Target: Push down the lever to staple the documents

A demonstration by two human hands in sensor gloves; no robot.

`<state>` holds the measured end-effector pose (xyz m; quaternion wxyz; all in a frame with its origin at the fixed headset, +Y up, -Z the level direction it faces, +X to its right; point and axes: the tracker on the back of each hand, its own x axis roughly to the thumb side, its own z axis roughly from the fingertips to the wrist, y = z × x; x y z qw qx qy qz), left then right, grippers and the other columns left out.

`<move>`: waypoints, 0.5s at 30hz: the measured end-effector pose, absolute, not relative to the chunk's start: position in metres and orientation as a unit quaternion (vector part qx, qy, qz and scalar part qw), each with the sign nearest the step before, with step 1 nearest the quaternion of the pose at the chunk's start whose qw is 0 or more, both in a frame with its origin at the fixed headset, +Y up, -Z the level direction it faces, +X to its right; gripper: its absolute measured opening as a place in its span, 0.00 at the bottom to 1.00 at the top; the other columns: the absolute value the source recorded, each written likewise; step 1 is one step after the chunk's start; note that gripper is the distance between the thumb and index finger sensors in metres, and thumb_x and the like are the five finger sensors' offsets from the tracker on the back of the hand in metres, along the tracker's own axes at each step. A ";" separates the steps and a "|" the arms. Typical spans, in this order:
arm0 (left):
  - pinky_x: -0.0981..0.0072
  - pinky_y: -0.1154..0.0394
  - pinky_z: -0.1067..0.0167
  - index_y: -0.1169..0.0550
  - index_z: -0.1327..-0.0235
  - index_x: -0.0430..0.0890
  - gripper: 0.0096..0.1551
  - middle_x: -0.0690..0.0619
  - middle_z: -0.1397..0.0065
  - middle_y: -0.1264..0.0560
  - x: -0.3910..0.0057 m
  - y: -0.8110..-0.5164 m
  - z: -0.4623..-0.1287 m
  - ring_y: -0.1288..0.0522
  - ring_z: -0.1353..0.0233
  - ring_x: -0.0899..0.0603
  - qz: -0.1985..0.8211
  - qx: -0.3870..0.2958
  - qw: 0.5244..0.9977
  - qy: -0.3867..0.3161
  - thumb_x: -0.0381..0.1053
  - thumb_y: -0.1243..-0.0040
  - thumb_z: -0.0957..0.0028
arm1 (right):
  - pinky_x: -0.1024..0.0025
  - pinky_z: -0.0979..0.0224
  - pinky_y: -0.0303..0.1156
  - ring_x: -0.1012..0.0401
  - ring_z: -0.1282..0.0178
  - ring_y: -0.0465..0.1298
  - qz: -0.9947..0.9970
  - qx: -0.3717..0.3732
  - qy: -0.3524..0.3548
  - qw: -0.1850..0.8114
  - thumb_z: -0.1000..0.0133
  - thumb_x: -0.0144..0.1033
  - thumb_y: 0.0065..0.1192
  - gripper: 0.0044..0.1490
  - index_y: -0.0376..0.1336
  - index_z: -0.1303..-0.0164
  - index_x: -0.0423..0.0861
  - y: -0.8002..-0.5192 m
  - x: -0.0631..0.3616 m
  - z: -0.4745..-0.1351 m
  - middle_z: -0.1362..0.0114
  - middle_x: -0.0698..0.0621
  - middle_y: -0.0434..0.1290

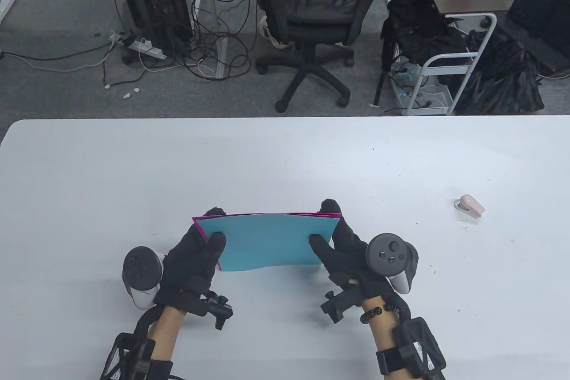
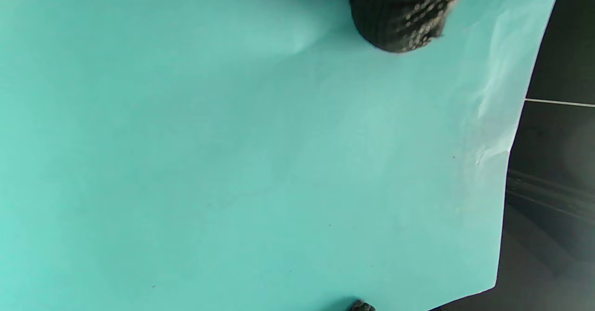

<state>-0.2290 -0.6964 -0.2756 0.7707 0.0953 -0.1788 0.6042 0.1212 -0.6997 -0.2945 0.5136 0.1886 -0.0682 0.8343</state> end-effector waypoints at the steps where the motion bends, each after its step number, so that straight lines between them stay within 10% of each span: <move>1: 0.20 0.33 0.34 0.35 0.20 0.43 0.38 0.43 0.24 0.26 -0.229 -0.697 -0.276 0.25 0.27 0.31 0.603 0.093 0.772 -0.179 0.58 0.44 0.40 | 0.28 0.27 0.60 0.28 0.24 0.63 0.831 0.189 -0.068 0.519 0.41 0.57 0.50 0.54 0.40 0.16 0.35 -0.700 0.122 -0.295 0.20 0.26 0.57; 15: 0.21 0.37 0.31 0.30 0.26 0.47 0.29 0.42 0.22 0.27 -0.219 -0.698 -0.276 0.29 0.24 0.28 0.619 0.051 0.758 -0.197 0.55 0.45 0.39 | 0.31 0.29 0.67 0.33 0.28 0.72 0.765 0.168 -0.107 0.613 0.39 0.43 0.58 0.39 0.54 0.22 0.36 -0.698 0.110 -0.288 0.26 0.32 0.67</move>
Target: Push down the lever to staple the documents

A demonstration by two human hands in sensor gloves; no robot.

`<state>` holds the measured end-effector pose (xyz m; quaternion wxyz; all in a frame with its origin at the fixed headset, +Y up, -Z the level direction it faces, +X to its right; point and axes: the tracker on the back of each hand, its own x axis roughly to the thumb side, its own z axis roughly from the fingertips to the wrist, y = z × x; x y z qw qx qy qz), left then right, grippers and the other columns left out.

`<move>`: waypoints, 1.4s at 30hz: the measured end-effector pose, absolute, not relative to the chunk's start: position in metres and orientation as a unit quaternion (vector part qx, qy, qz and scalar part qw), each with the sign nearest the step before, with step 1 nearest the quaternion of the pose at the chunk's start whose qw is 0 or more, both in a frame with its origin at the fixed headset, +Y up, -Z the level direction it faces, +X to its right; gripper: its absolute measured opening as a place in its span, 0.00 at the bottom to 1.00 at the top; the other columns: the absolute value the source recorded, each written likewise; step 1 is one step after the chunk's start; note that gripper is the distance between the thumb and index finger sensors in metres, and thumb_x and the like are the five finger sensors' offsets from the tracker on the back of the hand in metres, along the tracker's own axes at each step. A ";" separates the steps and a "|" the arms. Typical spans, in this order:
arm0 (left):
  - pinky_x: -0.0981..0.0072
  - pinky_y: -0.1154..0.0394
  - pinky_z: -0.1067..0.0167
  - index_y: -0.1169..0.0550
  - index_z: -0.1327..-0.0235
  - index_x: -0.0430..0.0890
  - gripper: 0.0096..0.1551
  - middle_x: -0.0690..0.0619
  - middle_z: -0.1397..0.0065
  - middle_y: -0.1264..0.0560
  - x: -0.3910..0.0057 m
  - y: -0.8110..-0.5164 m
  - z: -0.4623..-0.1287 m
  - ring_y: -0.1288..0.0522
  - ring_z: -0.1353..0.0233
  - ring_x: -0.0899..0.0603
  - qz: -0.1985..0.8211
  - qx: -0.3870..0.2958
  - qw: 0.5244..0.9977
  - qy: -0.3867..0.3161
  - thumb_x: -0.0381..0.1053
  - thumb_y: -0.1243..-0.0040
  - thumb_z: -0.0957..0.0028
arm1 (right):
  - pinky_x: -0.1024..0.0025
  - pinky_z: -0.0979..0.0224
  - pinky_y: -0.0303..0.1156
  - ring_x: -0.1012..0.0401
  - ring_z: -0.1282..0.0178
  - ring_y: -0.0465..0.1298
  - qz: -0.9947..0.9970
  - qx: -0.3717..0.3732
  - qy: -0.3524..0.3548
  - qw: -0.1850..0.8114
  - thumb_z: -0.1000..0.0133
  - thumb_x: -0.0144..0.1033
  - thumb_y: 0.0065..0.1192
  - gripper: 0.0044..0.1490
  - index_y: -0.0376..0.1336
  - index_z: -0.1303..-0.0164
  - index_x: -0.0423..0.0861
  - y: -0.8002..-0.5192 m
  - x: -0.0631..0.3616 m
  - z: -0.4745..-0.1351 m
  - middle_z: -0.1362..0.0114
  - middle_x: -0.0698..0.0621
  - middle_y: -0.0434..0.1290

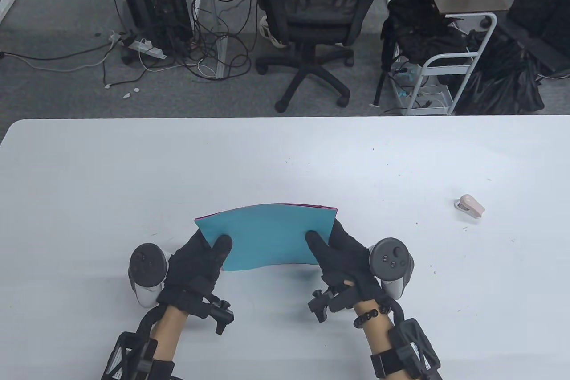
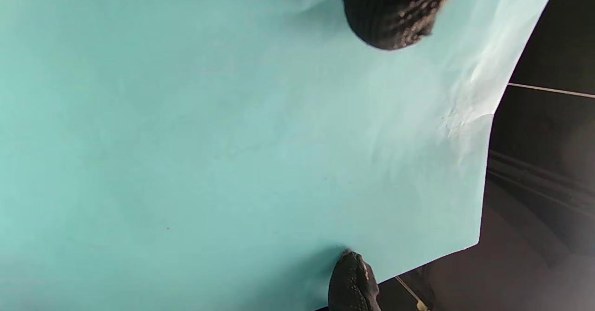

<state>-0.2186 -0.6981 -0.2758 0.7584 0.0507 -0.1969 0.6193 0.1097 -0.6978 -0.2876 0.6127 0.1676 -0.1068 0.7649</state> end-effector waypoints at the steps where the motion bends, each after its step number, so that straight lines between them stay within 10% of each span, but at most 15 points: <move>1: 0.21 0.37 0.31 0.29 0.27 0.47 0.28 0.43 0.23 0.27 -0.218 -0.697 -0.275 0.29 0.24 0.28 0.627 0.048 0.752 -0.199 0.54 0.45 0.38 | 0.31 0.29 0.66 0.33 0.28 0.72 0.755 0.166 -0.109 0.625 0.39 0.42 0.58 0.38 0.55 0.23 0.37 -0.696 0.108 -0.286 0.26 0.32 0.67; 17: 0.18 0.38 0.32 0.28 0.25 0.49 0.30 0.43 0.22 0.27 -0.230 -0.703 -0.283 0.29 0.23 0.27 0.618 0.018 0.759 -0.206 0.55 0.39 0.40 | 0.28 0.27 0.62 0.30 0.25 0.67 0.750 0.191 -0.076 0.629 0.41 0.48 0.64 0.46 0.52 0.19 0.37 -0.700 0.124 -0.294 0.23 0.31 0.64; 42: 0.20 0.38 0.31 0.25 0.30 0.50 0.25 0.45 0.24 0.24 -0.222 -0.707 -0.283 0.28 0.23 0.28 0.569 0.006 0.791 -0.226 0.52 0.41 0.40 | 0.28 0.28 0.61 0.30 0.25 0.66 0.779 0.197 -0.030 0.594 0.40 0.41 0.61 0.33 0.61 0.26 0.41 -0.709 0.124 -0.300 0.23 0.30 0.65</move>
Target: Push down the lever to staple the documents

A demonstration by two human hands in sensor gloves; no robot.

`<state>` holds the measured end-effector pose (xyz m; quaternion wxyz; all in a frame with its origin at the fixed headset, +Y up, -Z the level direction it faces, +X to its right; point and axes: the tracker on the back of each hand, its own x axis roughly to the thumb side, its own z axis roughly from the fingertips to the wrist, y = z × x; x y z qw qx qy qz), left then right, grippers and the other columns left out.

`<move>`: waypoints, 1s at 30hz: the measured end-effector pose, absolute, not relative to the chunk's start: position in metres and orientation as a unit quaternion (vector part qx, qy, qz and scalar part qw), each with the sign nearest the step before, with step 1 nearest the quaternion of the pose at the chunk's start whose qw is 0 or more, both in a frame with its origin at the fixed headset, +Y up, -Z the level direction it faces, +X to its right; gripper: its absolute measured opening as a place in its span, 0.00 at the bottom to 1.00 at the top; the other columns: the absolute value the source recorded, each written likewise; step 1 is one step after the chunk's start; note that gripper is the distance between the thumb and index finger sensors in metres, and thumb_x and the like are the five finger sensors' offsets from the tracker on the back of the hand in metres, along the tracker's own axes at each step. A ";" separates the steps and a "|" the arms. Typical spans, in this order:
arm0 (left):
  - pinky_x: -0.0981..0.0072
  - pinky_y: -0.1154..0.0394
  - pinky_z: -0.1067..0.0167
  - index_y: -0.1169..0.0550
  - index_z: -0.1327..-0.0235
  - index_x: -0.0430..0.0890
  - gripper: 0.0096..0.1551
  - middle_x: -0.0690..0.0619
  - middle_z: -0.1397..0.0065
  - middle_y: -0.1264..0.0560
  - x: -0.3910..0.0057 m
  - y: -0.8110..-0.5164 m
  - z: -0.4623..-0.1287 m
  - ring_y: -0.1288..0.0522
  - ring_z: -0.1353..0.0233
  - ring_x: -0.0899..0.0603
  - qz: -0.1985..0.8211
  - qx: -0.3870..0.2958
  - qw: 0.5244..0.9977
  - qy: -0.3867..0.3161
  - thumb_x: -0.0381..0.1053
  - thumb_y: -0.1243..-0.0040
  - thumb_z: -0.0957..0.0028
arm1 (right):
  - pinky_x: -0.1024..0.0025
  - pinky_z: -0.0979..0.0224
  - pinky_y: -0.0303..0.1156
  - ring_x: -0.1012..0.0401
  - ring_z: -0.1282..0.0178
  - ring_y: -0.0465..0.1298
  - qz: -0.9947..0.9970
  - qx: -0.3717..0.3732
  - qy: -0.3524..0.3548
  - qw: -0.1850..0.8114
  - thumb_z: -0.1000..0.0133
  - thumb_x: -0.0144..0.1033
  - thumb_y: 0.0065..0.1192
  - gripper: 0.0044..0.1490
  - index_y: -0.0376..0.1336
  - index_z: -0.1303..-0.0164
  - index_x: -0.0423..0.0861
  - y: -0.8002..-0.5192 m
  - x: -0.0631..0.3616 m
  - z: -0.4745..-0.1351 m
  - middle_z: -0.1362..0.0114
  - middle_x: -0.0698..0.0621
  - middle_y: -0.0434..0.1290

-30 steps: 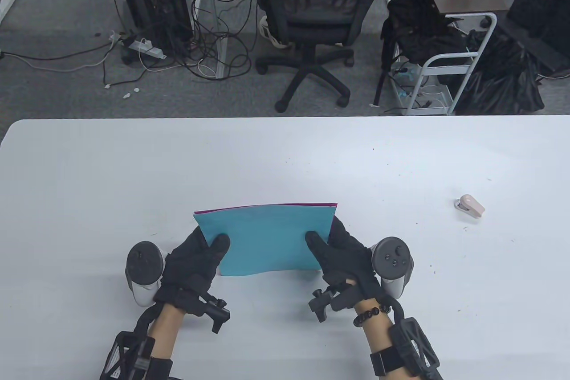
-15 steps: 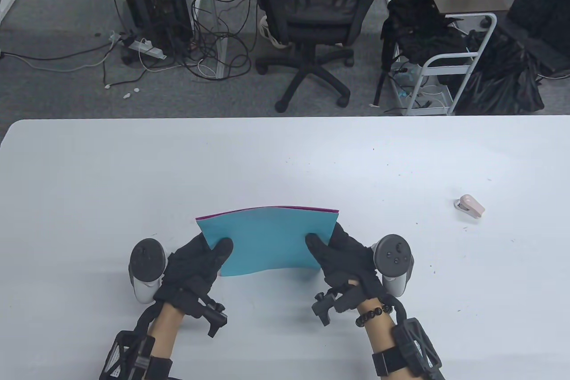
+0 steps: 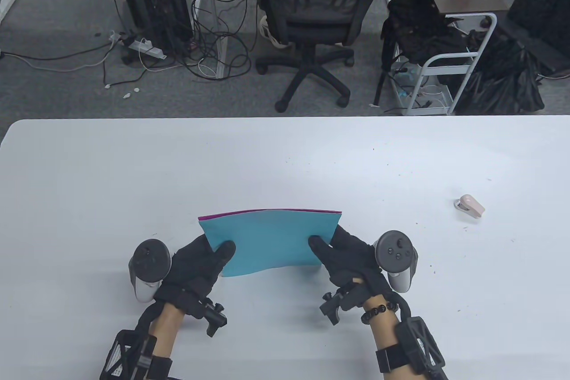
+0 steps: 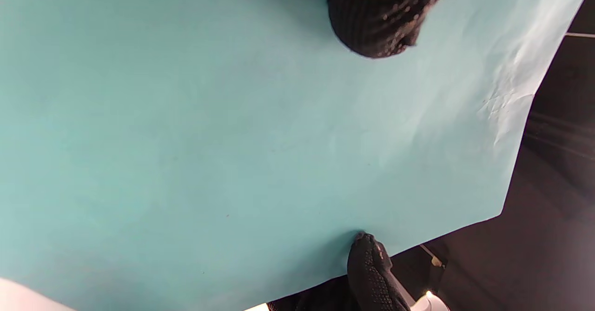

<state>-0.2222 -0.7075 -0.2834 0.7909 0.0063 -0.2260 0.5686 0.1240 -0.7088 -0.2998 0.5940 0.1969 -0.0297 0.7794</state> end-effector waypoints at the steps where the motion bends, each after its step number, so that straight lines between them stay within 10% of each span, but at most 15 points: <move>1: 0.20 0.38 0.31 0.25 0.29 0.50 0.25 0.45 0.24 0.24 -0.222 -0.707 -0.284 0.28 0.23 0.28 0.568 0.004 0.791 -0.228 0.52 0.41 0.40 | 0.28 0.27 0.61 0.29 0.25 0.66 0.781 0.198 -0.023 0.592 0.40 0.41 0.61 0.33 0.62 0.26 0.41 -0.709 0.125 -0.300 0.23 0.30 0.65; 30: 0.32 0.21 0.37 0.20 0.36 0.49 0.22 0.47 0.32 0.16 -0.223 -0.701 -0.283 0.16 0.31 0.36 0.541 0.043 0.814 -0.206 0.49 0.40 0.41 | 0.30 0.28 0.64 0.32 0.26 0.69 0.794 0.201 -0.023 0.574 0.40 0.40 0.61 0.29 0.65 0.30 0.42 -0.707 0.123 -0.301 0.25 0.32 0.68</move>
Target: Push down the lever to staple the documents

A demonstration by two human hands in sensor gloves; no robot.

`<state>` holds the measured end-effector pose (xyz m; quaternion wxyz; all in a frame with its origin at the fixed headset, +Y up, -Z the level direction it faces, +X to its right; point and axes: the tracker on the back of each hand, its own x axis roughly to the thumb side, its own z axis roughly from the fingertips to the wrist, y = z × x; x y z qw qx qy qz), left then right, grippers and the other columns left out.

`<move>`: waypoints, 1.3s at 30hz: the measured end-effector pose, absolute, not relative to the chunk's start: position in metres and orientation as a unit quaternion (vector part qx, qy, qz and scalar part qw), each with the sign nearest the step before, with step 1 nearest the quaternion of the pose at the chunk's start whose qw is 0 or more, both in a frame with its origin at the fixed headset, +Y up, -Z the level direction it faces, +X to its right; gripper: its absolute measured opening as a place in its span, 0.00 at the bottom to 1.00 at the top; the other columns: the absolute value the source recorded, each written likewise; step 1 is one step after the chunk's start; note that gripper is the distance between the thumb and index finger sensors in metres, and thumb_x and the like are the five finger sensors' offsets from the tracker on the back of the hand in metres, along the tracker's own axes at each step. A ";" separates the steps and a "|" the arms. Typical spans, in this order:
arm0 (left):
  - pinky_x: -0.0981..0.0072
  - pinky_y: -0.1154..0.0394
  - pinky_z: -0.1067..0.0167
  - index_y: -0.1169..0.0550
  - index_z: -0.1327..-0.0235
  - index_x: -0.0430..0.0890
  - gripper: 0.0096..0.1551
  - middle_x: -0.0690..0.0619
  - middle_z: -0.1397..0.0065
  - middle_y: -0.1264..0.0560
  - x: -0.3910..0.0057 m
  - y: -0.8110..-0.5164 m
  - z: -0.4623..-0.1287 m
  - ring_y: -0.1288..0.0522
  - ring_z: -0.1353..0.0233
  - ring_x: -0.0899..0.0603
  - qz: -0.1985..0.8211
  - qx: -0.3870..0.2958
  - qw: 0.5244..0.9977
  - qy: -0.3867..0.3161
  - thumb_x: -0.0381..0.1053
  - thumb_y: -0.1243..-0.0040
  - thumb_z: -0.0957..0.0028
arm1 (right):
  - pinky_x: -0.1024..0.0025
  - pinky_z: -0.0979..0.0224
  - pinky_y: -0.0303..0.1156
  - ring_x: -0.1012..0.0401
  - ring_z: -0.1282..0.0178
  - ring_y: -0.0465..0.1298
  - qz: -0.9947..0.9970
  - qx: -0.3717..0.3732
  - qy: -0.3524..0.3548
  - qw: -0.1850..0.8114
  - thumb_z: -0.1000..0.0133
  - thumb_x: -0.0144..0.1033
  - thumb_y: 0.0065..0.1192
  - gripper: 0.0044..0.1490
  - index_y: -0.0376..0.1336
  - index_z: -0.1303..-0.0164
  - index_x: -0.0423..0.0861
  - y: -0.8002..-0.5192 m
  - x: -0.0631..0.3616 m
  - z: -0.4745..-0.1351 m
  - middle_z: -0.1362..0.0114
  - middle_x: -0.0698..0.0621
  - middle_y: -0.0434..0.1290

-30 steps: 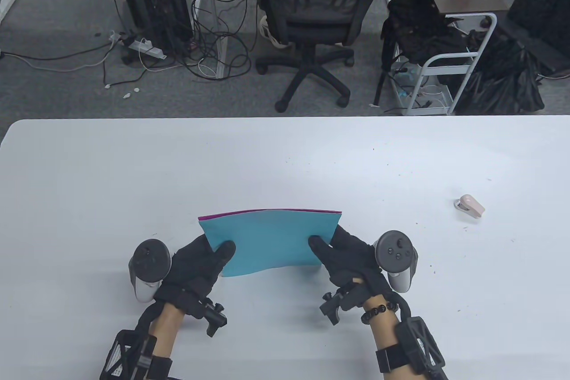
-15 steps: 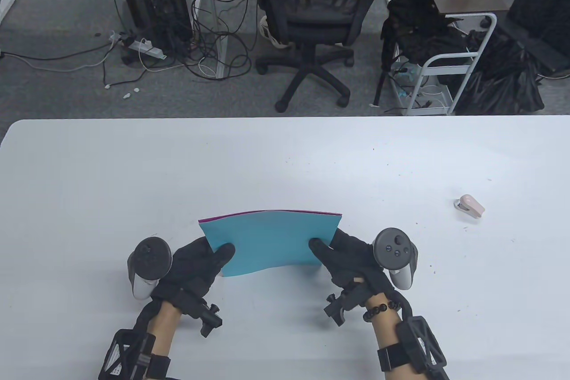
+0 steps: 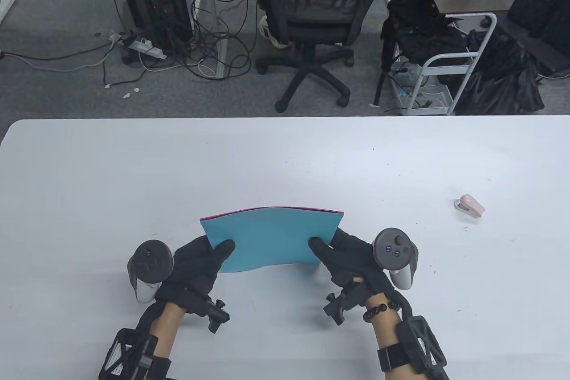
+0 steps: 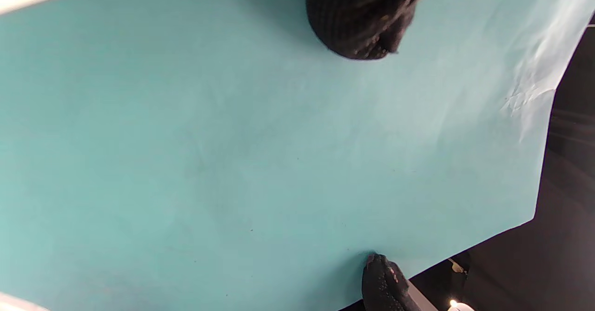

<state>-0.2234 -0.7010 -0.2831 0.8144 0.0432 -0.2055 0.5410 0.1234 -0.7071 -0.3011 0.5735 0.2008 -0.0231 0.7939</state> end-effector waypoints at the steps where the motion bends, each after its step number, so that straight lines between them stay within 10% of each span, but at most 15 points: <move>1: 0.32 0.20 0.38 0.20 0.36 0.49 0.22 0.48 0.32 0.16 -0.224 -0.699 -0.282 0.16 0.32 0.36 0.540 0.048 0.815 -0.206 0.49 0.40 0.41 | 0.30 0.28 0.64 0.32 0.26 0.69 0.792 0.202 -0.024 0.576 0.40 0.40 0.61 0.29 0.64 0.29 0.42 -0.706 0.123 -0.300 0.25 0.33 0.68; 15: 0.33 0.19 0.39 0.19 0.37 0.47 0.21 0.47 0.33 0.16 -0.272 -0.686 -0.268 0.15 0.34 0.36 0.526 0.139 0.821 -0.171 0.49 0.40 0.42 | 0.28 0.27 0.60 0.28 0.24 0.63 0.853 0.166 -0.072 0.490 0.40 0.47 0.58 0.46 0.51 0.19 0.33 -0.698 0.142 -0.311 0.20 0.26 0.58; 39: 0.31 0.21 0.38 0.20 0.36 0.46 0.21 0.46 0.33 0.16 -0.295 -0.683 -0.263 0.15 0.34 0.36 0.550 0.169 0.806 -0.138 0.48 0.40 0.41 | 0.28 0.25 0.56 0.27 0.22 0.59 0.990 -0.098 -0.028 0.100 0.40 0.48 0.56 0.47 0.48 0.19 0.33 -0.712 0.351 -0.386 0.19 0.26 0.53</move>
